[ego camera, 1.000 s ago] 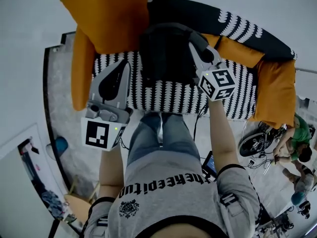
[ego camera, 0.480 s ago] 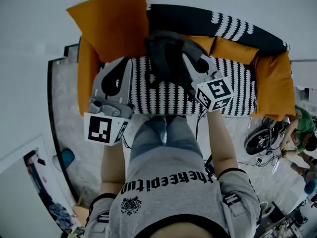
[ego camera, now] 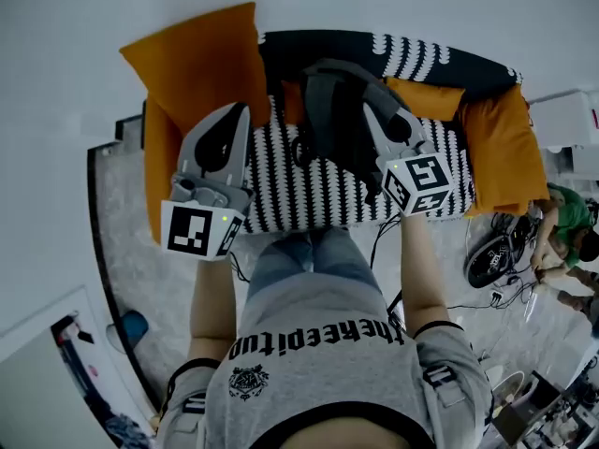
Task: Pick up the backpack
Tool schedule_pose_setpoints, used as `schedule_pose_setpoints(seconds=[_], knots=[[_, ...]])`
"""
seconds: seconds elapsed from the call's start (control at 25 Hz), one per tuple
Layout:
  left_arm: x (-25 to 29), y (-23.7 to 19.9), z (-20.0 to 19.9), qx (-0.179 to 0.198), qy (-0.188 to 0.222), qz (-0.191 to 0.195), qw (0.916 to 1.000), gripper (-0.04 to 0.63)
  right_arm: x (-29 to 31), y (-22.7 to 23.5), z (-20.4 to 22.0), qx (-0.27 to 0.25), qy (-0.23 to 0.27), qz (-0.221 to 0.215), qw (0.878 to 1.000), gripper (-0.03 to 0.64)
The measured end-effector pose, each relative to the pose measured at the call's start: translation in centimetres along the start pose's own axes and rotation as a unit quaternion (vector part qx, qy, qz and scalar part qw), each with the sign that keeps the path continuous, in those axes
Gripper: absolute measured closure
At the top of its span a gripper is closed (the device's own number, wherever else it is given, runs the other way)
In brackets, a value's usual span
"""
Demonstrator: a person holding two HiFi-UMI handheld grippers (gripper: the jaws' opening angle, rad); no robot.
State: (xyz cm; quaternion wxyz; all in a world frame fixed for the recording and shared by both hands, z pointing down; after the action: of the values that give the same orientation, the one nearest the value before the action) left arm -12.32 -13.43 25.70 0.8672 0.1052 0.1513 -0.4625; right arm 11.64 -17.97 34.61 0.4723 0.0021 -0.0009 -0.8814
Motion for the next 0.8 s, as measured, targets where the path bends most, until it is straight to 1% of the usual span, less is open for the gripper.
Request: schedule_pose_setpoints(seconds=[0.2,0.48,0.8], knots=[[1.9,0.5,-0.2,-0.008,0.009,0.021,0.9997,0.583,-1.4,1.1,-2.6,-0.027,0.010,0.027,0.999,0.588],[3.3,1.5,-0.8,-0.013,0.017,0.037,0.9991,0.583,-4.1,1.7,-5.6,-0.029,0.036,0.065,0.997,0.586],[3.4,2.4,-2.1,-0.010,0.022,0.052,0.9983,0.583,-6.4,0.6,-8.2,-0.044,0.057,0.084,0.994,0.584]])
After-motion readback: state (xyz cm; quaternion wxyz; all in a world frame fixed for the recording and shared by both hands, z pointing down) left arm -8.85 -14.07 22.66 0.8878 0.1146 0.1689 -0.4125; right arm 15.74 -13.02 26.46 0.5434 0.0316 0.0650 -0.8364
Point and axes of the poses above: the fingertips, and each gripper's own axes: x forward along the fingers, y to its right, z out of its underside, the point moved 5 cm from there along -x, backward along the fingers, and after that the axes turned 14 degrees about y, right-handed, at the moved point
